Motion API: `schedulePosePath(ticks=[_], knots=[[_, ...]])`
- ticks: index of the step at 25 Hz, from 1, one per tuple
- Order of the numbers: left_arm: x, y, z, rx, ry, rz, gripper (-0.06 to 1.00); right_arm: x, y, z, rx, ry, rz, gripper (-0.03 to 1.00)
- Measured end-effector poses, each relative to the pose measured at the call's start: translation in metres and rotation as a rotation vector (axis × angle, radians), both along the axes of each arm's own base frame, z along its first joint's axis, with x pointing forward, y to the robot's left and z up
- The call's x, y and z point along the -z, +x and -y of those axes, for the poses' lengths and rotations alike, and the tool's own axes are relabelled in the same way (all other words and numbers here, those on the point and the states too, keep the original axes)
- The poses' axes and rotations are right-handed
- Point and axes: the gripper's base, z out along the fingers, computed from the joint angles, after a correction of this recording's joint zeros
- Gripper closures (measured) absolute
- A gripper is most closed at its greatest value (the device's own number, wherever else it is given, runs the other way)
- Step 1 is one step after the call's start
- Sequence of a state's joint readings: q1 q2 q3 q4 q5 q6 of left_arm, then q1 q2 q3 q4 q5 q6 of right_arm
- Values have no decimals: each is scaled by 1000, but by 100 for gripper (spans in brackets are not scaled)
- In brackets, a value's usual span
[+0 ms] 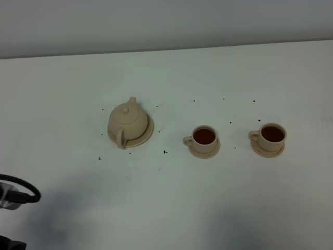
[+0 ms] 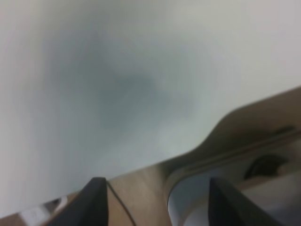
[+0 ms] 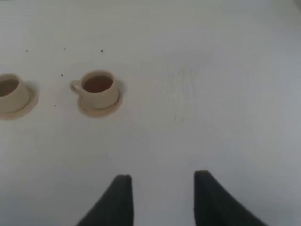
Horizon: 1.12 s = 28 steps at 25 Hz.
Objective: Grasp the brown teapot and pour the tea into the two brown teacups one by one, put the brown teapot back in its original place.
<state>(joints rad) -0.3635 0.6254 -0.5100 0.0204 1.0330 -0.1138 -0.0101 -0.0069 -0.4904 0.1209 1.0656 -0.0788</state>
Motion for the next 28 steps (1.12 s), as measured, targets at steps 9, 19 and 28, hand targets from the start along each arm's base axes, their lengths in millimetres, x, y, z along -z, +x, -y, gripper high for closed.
schedulePosePath(ticks=[9, 19, 28], knots=[[-18, -37, -21, -158, -72, 286, 43, 0, 0, 0, 0, 0, 0, 63], [-23, -70, -26, -194, -115, 507, 43, 0, 0, 0, 0, 0, 0, 63], [-22, -84, -27, -284, -105, 601, 43, 0, 0, 0, 0, 0, 0, 63]])
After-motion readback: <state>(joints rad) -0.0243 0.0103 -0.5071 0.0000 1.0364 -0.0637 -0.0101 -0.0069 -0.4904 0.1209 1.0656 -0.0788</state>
